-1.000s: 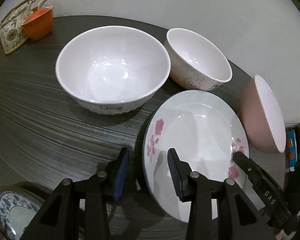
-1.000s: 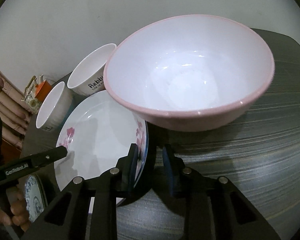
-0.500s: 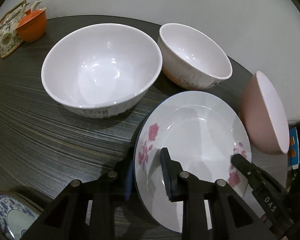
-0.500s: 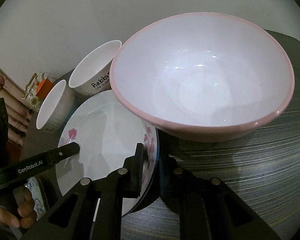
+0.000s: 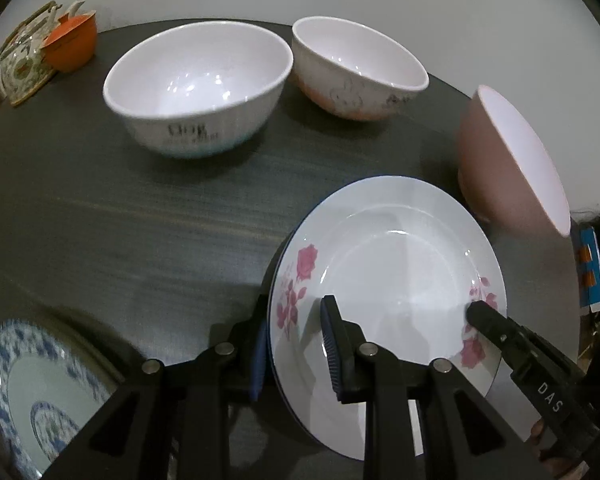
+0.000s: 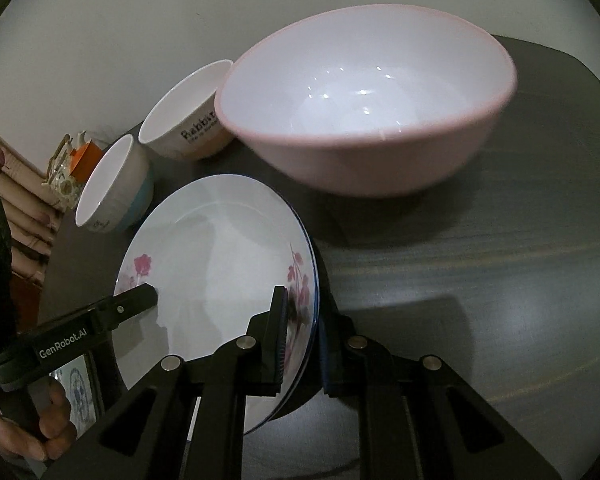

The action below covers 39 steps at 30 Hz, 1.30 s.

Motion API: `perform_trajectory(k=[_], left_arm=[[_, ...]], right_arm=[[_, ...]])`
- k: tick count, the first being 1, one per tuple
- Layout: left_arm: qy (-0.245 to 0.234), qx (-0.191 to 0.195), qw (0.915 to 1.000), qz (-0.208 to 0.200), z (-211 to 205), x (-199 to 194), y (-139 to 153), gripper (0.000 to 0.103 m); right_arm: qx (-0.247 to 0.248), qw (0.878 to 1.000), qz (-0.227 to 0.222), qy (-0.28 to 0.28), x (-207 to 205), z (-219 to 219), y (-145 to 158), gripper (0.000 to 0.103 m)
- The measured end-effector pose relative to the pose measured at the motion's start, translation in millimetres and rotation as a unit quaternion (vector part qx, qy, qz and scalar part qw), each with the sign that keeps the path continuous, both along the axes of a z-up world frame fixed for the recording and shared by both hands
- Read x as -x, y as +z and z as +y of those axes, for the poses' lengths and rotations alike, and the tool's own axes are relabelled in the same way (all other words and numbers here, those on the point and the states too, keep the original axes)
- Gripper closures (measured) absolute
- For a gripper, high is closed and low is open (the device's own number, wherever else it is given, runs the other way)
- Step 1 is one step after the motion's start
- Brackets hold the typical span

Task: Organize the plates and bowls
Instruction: 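Grasp the rim of the pink-flower plate with both grippers, then lift the pink-flower plate with both grippers toward the blue-and-white plate stack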

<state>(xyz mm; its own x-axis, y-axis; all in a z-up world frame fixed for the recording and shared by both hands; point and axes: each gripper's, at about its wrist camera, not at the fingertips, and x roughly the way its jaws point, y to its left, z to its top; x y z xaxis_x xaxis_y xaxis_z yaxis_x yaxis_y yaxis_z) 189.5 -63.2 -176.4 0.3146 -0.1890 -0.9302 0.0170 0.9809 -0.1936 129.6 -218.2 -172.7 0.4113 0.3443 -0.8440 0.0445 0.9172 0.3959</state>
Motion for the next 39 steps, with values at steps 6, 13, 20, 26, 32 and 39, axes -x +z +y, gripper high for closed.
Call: perform_trajectory(k=[6,13,20,26,32,39], left_arm=[[-0.005,-0.002,1.0000,0.005,-4,13,-1,0.078],[-0.003,-0.001,0.9999,0.011,-14,41,-9,0.078],[-0.007,-0.002,0.9999,0.013,-19,48,-11,0.078],[-0.007,-0.002,0.9999,0.016,-16,64,-10,0.078],[-0.006,-0.002,0.9998,0.018,-10,97,-8,0.078],[-0.005,0.001,0.9996,0.026,-6,116,-7,0.078]], right_arm=[[-0.002,1.000,0.013,-0.001,19,3,1,0.090],[-0.006,1.000,0.020,-0.001,39,12,1,0.090],[-0.009,1.000,0.026,0.000,65,6,0,0.090],[-0.009,1.000,0.027,-0.001,81,5,-1,0.090],[-0.009,0.999,0.032,-0.001,94,3,-1,0.089],[-0.011,0.999,0.039,-0.001,110,4,-1,0.089]])
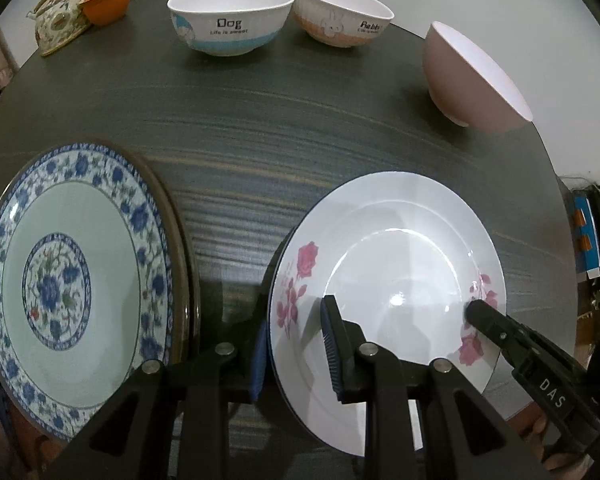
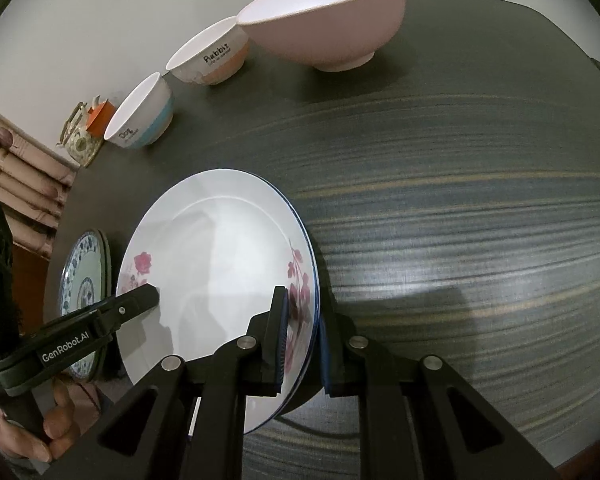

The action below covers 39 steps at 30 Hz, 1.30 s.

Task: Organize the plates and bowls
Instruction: 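Lift the pink-flower plate with both grippers toward the blue-and-white plate stack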

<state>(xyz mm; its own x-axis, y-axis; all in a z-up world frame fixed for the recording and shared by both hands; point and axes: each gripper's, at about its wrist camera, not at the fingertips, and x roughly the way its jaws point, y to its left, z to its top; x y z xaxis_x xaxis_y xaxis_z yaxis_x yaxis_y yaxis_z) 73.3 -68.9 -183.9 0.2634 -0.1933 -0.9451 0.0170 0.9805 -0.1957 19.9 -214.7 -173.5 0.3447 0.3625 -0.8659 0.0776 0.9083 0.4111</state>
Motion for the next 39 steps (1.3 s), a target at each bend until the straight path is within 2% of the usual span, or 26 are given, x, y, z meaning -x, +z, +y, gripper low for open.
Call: perform_trajectory(k=[13,25,39], left_arm=[[-0.004,0.011,0.9998,0.019,17,42,4,0.078],[-0.023,0.022,0.9981,0.052,16,17,0,0.078],[-0.032,0.012,0.9990,0.031,17,13,2,0.080]], right_arm=[[-0.002,1.000,0.012,0.005,21,0,1,0.089],[-0.008,1.000,0.024,0.014,16,-2,1,0.087],[0.000,1.000,0.016,0.018,19,-1,2,0.089]])
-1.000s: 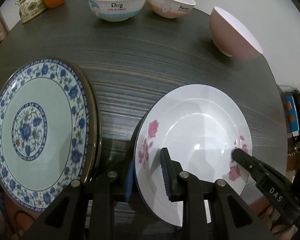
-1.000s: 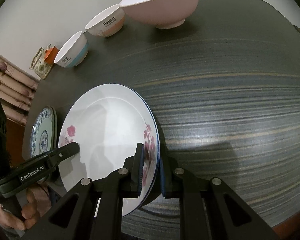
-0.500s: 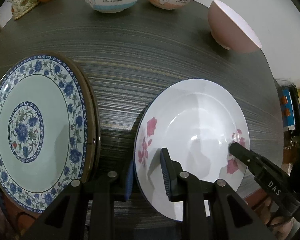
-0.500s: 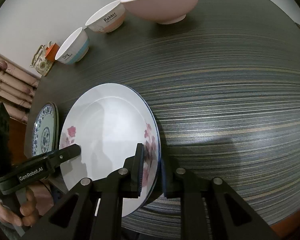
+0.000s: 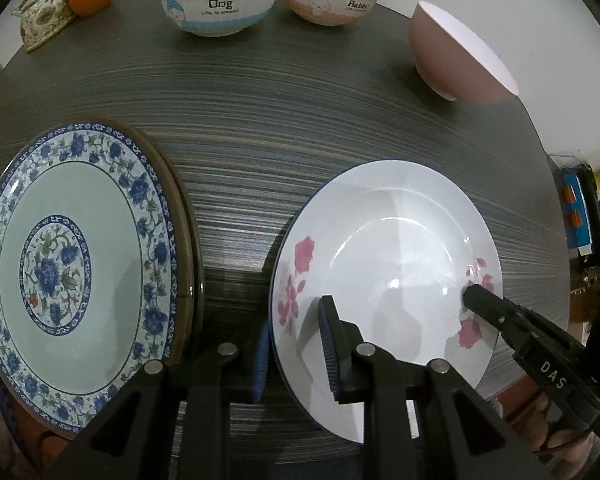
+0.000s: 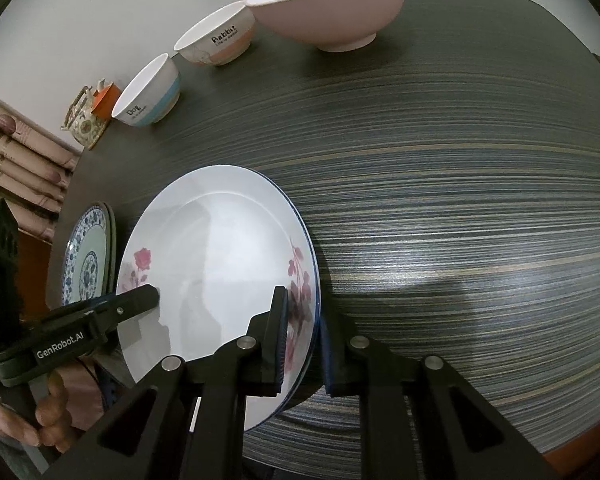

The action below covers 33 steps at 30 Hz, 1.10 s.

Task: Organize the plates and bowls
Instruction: 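Lift the pink-flower plate with both grippers toward the blue-and-white plate stack, then lower the pink-flower plate onto the blue-and-white plate stack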

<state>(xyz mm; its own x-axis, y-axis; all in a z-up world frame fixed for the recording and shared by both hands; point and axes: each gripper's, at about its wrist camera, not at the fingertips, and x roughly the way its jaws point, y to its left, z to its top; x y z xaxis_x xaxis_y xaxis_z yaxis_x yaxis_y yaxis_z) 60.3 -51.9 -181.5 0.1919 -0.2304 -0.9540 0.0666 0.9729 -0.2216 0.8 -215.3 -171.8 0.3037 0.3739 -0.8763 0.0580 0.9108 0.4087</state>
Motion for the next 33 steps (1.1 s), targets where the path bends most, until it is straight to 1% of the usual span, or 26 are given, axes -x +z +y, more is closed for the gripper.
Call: perform_trajectory(k=[7,16,26,33], left_arm=[[-0.005,-0.008,0.9999,-0.014,7,5,10,0.080],[0.004,-0.008,0.9996,-0.027,25,5,30,0.081],[0.034,-0.002,0.9982,-0.050,59,5,61,0.081],[0.068,0.001,0.9956,-0.064,98,15,81,0.081]], right_arm=[[0.008,1.000,-0.009,0.002,0,3,6,0.090],[0.011,1.000,-0.024,0.005,-1,5,19,0.090],[0.014,0.998,-0.051,0.021,-10,21,44,0.090],[0.014,0.997,-0.067,0.041,-19,47,60,0.090]])
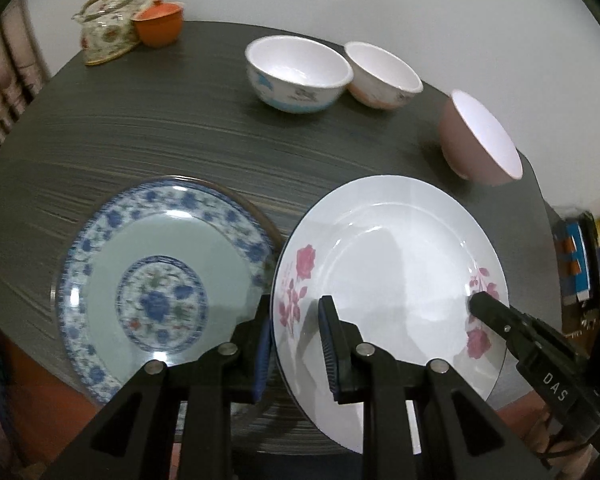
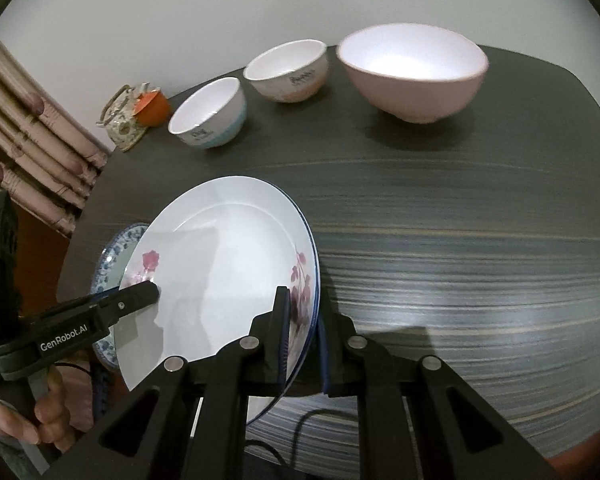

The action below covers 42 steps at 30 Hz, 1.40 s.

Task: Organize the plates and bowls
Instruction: 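Lower the pink-flower plate onto the blue-and-white plate stack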

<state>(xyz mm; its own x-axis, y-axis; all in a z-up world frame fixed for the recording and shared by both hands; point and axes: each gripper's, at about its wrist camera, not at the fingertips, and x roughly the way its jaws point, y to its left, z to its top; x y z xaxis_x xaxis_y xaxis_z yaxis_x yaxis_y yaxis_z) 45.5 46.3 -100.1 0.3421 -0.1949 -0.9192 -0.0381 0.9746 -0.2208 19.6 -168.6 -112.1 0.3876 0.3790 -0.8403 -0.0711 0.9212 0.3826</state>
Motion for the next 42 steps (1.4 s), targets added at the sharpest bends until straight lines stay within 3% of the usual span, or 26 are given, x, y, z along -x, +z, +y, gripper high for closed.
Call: perform_trajectory(k=[8,21,42], left_arm=[[0.052,-0.001,0.9986,-0.007,47,16,12,0.081],[0.128,-0.001,0.9917,0.008,119,39,-7,0.081],[0.169,-0.018,0.9853,0.018,143,29,-33,0.081]], right_arm=[[-0.007,0.999,-0.012,0.036,-12,42,13,0.090],[-0.009,0.995,-0.001,0.102,-22,118,8,0.090],[0.001,0.991,0.027,0.131,-18,166,-26,0.088]])
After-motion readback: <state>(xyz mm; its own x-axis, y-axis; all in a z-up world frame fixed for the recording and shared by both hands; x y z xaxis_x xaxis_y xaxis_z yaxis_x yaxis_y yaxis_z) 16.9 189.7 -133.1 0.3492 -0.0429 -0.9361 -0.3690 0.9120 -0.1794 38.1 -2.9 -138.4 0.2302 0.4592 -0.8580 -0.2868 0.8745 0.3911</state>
